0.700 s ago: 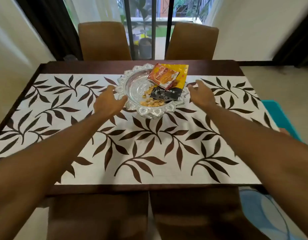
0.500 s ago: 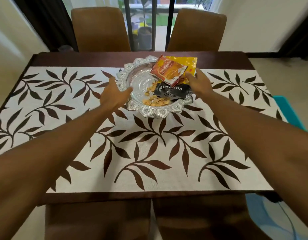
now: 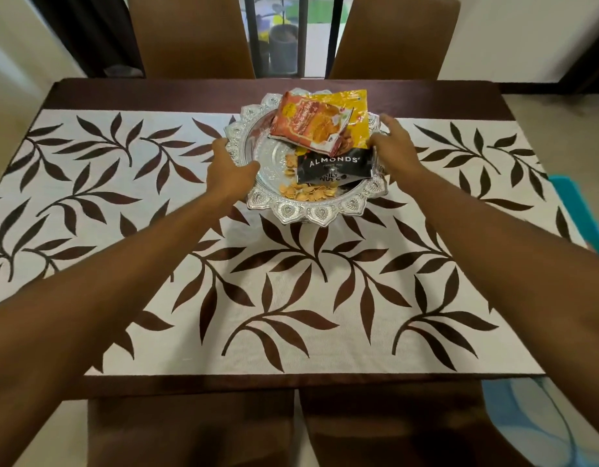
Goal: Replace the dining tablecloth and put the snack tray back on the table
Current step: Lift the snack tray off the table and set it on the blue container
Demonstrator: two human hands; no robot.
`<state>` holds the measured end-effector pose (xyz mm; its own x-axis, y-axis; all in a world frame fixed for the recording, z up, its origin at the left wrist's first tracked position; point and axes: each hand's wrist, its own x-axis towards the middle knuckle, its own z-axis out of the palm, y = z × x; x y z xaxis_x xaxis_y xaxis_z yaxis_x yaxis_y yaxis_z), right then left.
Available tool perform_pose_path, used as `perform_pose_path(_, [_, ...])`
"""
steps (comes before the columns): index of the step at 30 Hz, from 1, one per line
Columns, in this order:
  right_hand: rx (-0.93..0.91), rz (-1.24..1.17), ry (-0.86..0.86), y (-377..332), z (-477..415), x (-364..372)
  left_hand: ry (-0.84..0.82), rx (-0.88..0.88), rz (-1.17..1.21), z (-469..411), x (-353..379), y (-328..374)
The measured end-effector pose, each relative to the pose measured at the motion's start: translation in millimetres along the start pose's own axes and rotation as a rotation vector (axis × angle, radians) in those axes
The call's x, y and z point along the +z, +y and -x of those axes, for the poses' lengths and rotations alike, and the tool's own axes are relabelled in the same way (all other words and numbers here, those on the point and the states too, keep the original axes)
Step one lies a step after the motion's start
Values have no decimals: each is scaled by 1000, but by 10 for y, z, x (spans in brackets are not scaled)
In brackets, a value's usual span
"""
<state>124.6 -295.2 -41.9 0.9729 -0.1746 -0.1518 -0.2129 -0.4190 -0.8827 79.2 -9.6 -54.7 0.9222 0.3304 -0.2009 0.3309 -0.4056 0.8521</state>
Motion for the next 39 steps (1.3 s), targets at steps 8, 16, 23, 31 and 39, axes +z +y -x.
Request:
perform_pose_path(8, [106, -27, -83, 2, 3, -46, -17, -24, 14, -36, 0, 6])
perform_pose_path(16, [137, 37, 35, -19, 52, -48, -69, -42, 100, 15, -91, 93])
perform_pose_path(23, [139, 6, 85, -112, 499, -412, -95, -16, 144, 374, -144, 251])
perform_pose_path(31, [78, 59, 189, 150, 1595, -1343, -144, 86, 162, 1443, 92, 408])
perform_pose_path(39, [102, -27, 274, 1041, 2760, -2661, -245, 139, 194, 2941, 969, 632])
